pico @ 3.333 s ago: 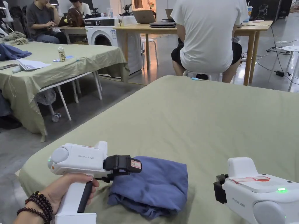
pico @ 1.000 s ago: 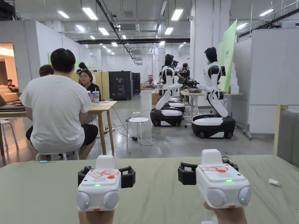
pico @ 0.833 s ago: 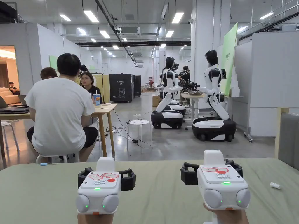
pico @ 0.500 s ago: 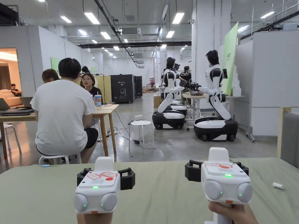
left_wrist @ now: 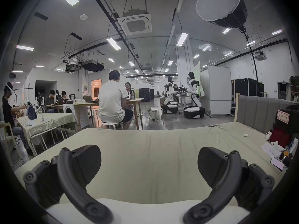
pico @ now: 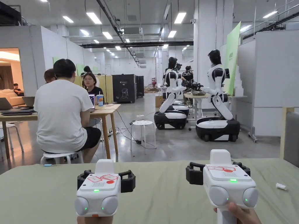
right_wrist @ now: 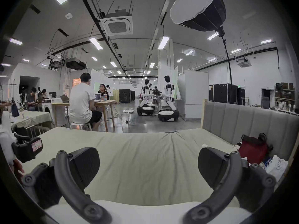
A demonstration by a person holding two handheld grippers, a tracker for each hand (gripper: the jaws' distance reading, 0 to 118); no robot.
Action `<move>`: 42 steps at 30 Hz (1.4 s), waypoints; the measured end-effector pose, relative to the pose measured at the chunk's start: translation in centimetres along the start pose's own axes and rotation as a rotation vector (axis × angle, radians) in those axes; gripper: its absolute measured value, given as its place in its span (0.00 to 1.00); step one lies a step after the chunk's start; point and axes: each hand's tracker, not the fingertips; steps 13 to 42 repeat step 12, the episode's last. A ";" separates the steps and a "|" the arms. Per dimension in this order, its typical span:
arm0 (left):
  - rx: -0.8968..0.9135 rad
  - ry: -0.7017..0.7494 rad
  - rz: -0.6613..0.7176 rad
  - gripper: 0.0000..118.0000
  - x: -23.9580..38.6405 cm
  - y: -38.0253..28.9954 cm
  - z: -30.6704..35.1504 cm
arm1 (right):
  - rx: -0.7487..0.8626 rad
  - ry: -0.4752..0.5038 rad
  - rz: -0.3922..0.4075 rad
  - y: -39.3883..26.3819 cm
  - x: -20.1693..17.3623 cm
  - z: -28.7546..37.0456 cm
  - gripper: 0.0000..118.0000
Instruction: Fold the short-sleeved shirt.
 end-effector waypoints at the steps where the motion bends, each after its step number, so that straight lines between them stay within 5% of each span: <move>1: -0.001 0.000 0.001 1.00 -0.1 0.0 -0.1 | 0.000 -0.002 0.001 0.1 0.0 0.0 1.00; 42: -0.010 0.006 -0.020 1.00 -0.1 -0.9 -1.1 | -0.072 0.058 -0.035 -0.4 0.3 -0.4 1.00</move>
